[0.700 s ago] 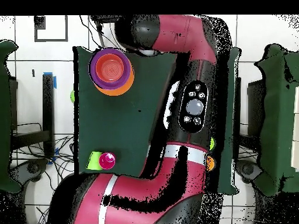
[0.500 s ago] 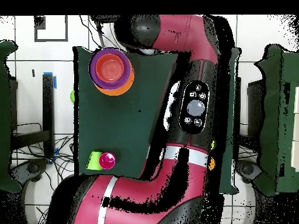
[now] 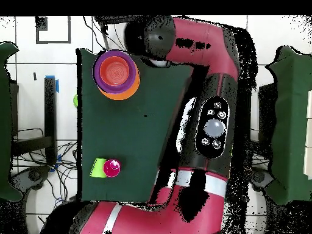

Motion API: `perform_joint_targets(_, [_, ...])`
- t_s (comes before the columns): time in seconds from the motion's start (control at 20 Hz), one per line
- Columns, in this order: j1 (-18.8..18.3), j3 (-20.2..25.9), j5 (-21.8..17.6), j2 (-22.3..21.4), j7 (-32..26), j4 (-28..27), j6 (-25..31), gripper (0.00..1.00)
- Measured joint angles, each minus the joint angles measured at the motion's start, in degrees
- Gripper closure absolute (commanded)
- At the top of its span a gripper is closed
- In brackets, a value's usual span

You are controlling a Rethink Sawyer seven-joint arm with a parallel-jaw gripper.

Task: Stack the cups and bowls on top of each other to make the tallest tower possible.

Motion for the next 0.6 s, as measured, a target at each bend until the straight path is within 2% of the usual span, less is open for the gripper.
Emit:
perform_joint_targets(0.2, [-1.6,0.0,-0.1,-4.3,0.0,9.0,-3.2,0.0])
perform_joint_targets(0.4, [-3.1,0.0,-0.2,-6.5,0.0,14.8,-7.5,0.0])
perform_joint_targets(0.45, [-4.1,0.0,-0.2,-7.5,0.0,18.3,-10.6,0.0])
perform_joint_targets(0.55, [-4.5,0.0,-0.3,-8.0,0.0,20.0,-12.1,0.0])
perform_joint_targets(0.6, [-5.1,0.0,-0.3,-8.8,0.0,22.9,-14.4,0.0])
